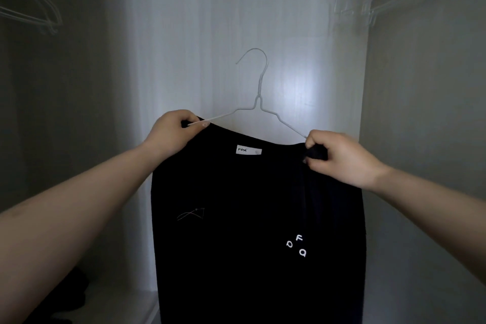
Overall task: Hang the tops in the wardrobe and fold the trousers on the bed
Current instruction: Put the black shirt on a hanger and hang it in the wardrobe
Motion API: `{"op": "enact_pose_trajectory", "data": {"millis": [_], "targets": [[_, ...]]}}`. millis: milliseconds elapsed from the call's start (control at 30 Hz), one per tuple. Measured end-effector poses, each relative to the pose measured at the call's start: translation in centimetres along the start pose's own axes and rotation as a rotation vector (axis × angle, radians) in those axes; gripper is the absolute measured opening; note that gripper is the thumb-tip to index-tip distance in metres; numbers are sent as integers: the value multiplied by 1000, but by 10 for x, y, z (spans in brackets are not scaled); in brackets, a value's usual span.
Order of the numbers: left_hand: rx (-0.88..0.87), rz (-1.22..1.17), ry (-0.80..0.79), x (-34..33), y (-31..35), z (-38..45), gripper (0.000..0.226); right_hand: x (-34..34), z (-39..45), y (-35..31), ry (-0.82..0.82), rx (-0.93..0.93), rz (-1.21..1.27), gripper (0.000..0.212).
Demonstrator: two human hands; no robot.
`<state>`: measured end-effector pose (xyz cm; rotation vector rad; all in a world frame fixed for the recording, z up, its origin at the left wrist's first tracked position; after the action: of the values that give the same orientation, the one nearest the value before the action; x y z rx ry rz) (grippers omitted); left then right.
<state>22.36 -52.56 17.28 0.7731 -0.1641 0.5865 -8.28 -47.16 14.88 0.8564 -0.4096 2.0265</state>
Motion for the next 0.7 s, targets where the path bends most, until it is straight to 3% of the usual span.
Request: {"op": "enact_pose_trajectory", "data": {"millis": [233, 367, 567, 633, 700], "targets": [[-83, 183, 48, 18, 2, 3, 14, 1, 1, -1, -217, 105, -103, 39], [-172, 146, -32, 11, 15, -2, 19, 5, 7, 4, -198, 3, -52, 40], [-63, 20, 20, 26, 17, -4, 16, 10, 6, -3, -184, -48, 69, 44], [-44, 32, 78, 34, 17, -4, 17, 8, 8, -2, -276, -96, 158, 29], [-12, 46, 128, 42, 15, -5, 18, -3, 5, -6, -501, -205, 454, 26]]}}
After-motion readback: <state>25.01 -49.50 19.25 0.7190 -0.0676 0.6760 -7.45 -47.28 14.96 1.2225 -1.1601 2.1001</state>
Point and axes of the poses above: each hand's wrist, its own z-axis towards the middle knuckle, its own x-axis out of the back of the hand, y = z × x, the point moved 8 cm from there along z, towards the middle knuckle, and after that the axes turned 11 degrees about -z, right-handed, at the moved point
